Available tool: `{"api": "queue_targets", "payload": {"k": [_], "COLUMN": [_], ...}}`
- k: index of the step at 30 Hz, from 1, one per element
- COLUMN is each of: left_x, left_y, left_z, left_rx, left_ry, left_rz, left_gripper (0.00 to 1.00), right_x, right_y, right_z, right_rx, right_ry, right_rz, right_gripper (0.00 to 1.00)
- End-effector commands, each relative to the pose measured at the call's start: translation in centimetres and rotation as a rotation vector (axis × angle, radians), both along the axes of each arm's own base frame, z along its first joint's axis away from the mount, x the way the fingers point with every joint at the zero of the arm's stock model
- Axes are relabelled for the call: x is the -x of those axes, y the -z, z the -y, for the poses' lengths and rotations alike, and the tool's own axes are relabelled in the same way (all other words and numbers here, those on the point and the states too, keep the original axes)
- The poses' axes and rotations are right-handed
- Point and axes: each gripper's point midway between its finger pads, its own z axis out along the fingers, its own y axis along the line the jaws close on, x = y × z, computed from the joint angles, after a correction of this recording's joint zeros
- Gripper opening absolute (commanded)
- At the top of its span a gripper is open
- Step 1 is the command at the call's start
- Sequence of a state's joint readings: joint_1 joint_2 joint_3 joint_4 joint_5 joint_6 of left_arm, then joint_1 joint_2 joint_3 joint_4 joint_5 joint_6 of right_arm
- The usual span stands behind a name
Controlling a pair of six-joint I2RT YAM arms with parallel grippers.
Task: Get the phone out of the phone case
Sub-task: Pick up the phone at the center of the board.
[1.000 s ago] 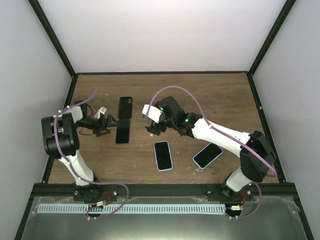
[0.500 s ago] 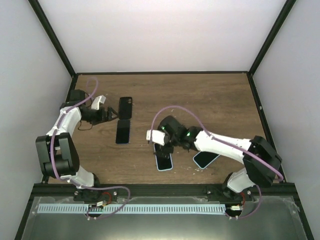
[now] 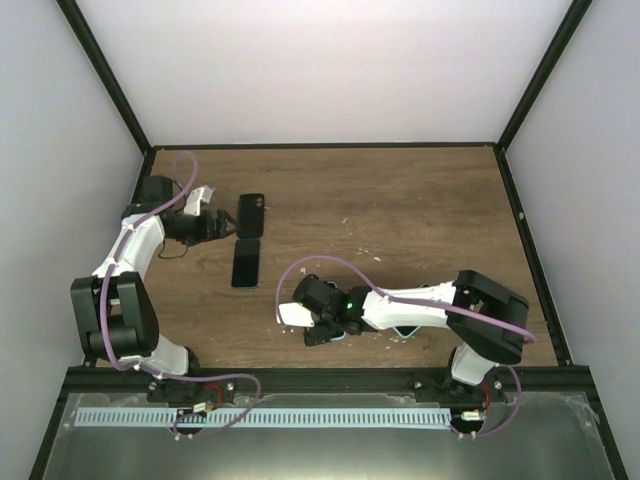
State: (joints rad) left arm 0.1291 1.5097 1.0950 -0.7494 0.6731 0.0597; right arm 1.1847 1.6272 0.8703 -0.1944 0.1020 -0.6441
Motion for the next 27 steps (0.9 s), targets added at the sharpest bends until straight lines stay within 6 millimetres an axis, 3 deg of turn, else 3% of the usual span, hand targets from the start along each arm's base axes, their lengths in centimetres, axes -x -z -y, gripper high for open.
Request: {"api": "queue_targets", "payload": {"k": [1,7,10,18,22,27], "left_x": [-0.5,-0.5,-0.5,-1.0,-1.0,-1.0], "left_y": [-1.1,-1.2,-1.2,-1.4,-1.5,-2.4], "left_z": [-0.2,-0.1,-0.1,-0.1,0.0,0.1], "left_rx": [-0.014,-0.012,-0.016,0.000,0.005,0.003], "left_ry": [-0.006,-0.004,-0.004,-0.013,-0.014,-0.014], "left_rz": [0.052,0.065,0.070,0.081,0.084,0.112], "left_gripper": [1.00,1.00,1.00,1.00,1.00,1.00], "right_x": [-1.0,-2.9,-4.5,-6.1,-7.0,-7.2], "right_y": [1.1,2.0,1.5,1.1,1.3,1.6], "right_z": [1.3,5.2,7.6,11.9,12.4,11.3], "right_rx": [0.060,0.114,0.113,0.098,0.070,0.039], "right_ry": [0.035,0.166,0.259,0.410,0.455,0.463], "right_rz": [0.079,0.051,0.040,-0.054,-0.121,-0.217], "right_gripper": [1.00,1.00,1.00,1.00,1.00,1.00]}}
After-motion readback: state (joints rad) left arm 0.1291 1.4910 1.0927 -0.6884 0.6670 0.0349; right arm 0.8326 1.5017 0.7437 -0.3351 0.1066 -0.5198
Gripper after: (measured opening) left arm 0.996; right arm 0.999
